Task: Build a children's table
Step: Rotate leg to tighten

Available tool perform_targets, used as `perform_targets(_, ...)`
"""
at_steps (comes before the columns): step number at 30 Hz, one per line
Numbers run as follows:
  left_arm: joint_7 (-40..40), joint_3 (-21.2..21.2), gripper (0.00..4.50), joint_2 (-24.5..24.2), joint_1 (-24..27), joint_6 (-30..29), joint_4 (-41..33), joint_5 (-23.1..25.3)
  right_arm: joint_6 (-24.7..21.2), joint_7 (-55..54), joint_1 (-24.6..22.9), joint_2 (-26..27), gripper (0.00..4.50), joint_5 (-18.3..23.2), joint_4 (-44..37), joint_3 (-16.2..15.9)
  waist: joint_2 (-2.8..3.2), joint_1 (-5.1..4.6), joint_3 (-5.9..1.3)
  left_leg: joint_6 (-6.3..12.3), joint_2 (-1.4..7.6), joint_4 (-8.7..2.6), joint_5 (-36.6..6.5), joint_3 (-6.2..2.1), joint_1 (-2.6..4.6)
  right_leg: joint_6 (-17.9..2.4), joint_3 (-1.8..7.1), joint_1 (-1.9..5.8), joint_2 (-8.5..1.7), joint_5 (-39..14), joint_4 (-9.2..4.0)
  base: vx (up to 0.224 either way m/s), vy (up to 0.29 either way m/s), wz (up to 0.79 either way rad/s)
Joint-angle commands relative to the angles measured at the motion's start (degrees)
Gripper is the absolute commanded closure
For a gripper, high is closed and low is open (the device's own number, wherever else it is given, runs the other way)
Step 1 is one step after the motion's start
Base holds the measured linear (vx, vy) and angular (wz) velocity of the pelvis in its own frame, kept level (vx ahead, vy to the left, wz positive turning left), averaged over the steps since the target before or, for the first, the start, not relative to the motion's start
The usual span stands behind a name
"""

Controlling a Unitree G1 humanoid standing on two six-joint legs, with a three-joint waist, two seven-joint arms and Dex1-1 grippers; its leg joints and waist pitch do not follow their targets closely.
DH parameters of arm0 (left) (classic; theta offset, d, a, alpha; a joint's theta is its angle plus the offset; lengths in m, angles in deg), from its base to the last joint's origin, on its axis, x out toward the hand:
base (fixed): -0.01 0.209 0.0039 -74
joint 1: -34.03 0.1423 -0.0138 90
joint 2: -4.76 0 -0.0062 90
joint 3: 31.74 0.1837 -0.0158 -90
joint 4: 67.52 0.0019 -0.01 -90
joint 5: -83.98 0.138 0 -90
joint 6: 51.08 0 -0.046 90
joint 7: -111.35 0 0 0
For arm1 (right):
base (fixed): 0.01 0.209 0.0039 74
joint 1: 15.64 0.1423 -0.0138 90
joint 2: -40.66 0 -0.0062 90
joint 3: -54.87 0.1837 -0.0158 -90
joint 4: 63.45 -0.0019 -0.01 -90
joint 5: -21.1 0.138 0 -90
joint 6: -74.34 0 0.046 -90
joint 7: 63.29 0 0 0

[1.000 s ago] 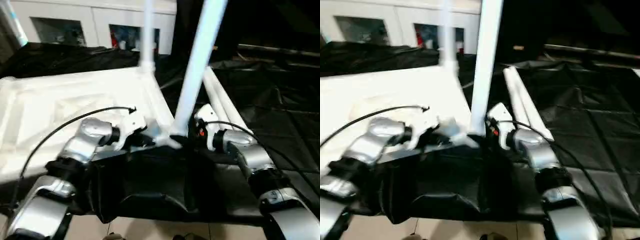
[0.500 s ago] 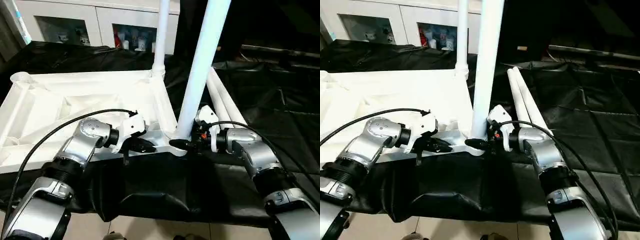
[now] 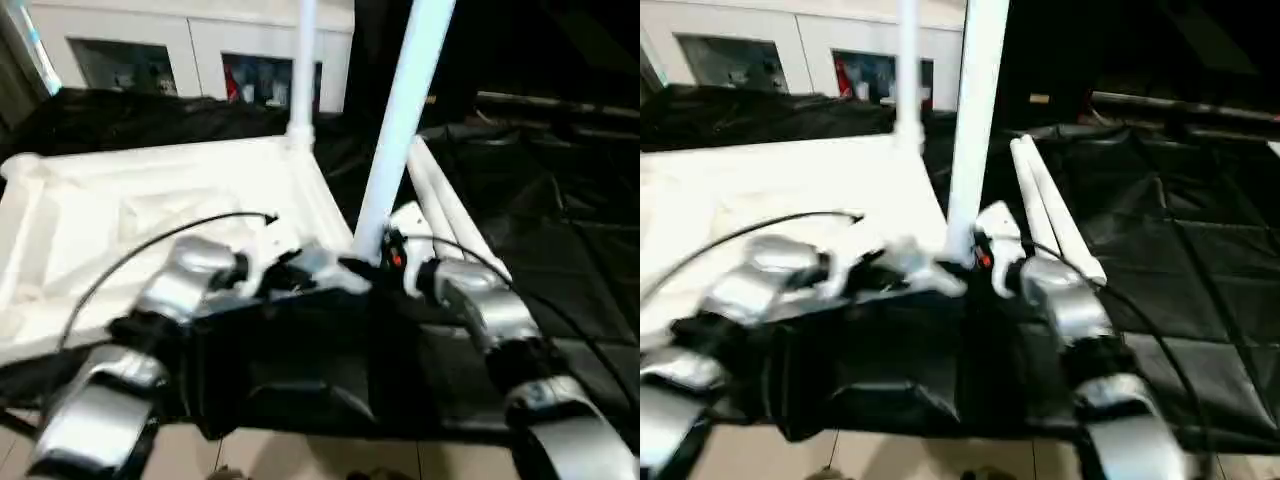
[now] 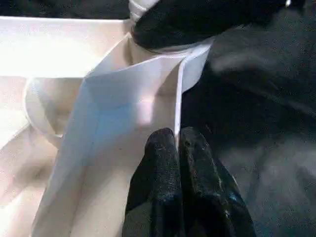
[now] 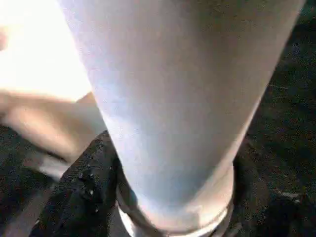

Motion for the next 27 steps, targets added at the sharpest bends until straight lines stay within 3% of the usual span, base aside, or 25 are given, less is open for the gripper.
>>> perform_targets(1, 8.0, -2.7, 4.50, 2.5, -1.9, -1.2, 1.6, -1.0, -3.1, -5.7, -1.0, 2.4, 1.83, 1.3, 6.3, 0.9, 0.08, 0.00, -3.28, 0.31, 0.70, -3.96, -9.6, 0.10, -0.10, -6.7, 3.06, 2.75, -3.79, -24.4, -5.60, 0.000, 0.000, 0.00)
perform_targets(4, 10.2, -1.9, 4.50, 5.3, -3.0, -1.1, 2.4, -0.3, -0.7, -9.3, 1.9, 5.5, 1.83, 0.6, 9.6, 0.7, 0.06, -0.09, -3.39, 1.03, 0.67, -3.97, -9.9, 0.14, -0.16, -6.5, 3.07, 2.70, -3.84, -23.2, -5.64, 0.000, 0.000, 0.00)
perform_targets(6, 10.0, -1.7, 4.50, 5.6, -3.1, -0.8, 2.3, -0.2, 0.2, -8.6, 2.4, 5.8, 1.83, -0.3, 9.7, -0.3, -0.04, -0.01, -3.53, 1.76, 0.76, -3.99, -8.2, 0.05, -0.74, -7.0, 3.10, 3.11, -3.84, -19.4, -5.12, 0.000, 0.000, 0.00)
perform_targets(9, 8.7, -1.3, 4.50, 5.1, -2.8, 0.2, 1.8, 0.0, 2.0, -5.7, 2.9, 5.9, 1.13, -0.7, 9.2, -1.2, -0.04, -0.01, -3.62, 2.51, 0.77, -3.93, -7.2, 0.12, -0.81, -8.4, 3.16, 3.30, -3.81, -15.7, -4.69, 0.000, 0.000, 0.00)
perform_targets(13, 6.5, -1.1, 4.50, 3.5, -2.1, 2.4, 2.1, 0.3, 5.9, -5.1, 3.6, 4.4, 1.03, -3.5, 10.0, -2.1, -0.02, -0.16, -3.61, 2.59, 0.78, -3.95, -7.3, 0.08, -0.93, -8.9, 3.13, 3.39, -3.89, -15.9, -4.67, 0.000, 0.000, 0.00)
perform_targets(17, 2.4, -0.3, 4.50, 1.5, -0.8, 4.8, 0.8, -0.2, 7.8, 2.8, 2.7, 1.2, 1.03, -3.3, 8.8, -3.2, -0.12, -0.34, -3.50, 3.48, 0.76, -3.89, -8.1, 0.13, -0.99, -8.7, 3.16, 3.44, -3.89, -17.3, -4.90, 0.000, 0.000, 0.00)
perform_targets(20, -2.8, 0.7, 4.50, -1.1, 0.6, 6.9, -0.6, -0.6, 9.2, 13.4, 0.4, -3.4, 1.03, -3.5, 4.6, -5.5, -0.10, -0.10, -3.56, 4.54, 0.92, -3.81, -7.3, 0.10, -1.08, -9.1, 3.13, 3.66, -3.83, -15.2, -4.72, 0.000, 0.000, 0.00)
perform_targets(27, -15.8, 2.3, 4.50, -5.9, 3.8, 10.2, -5.4, -3.1, 10.6, 31.3, -2.1, -13.2, 1.03, -2.6, -1.8, -8.7, 0.17, -0.03, -3.81, 5.81, 1.35, -3.60, -5.1, 0.23, -0.85, -13.2, 3.30, 3.66, -3.83, -7.7, -3.62, 0.000, 0.000, 0.00)
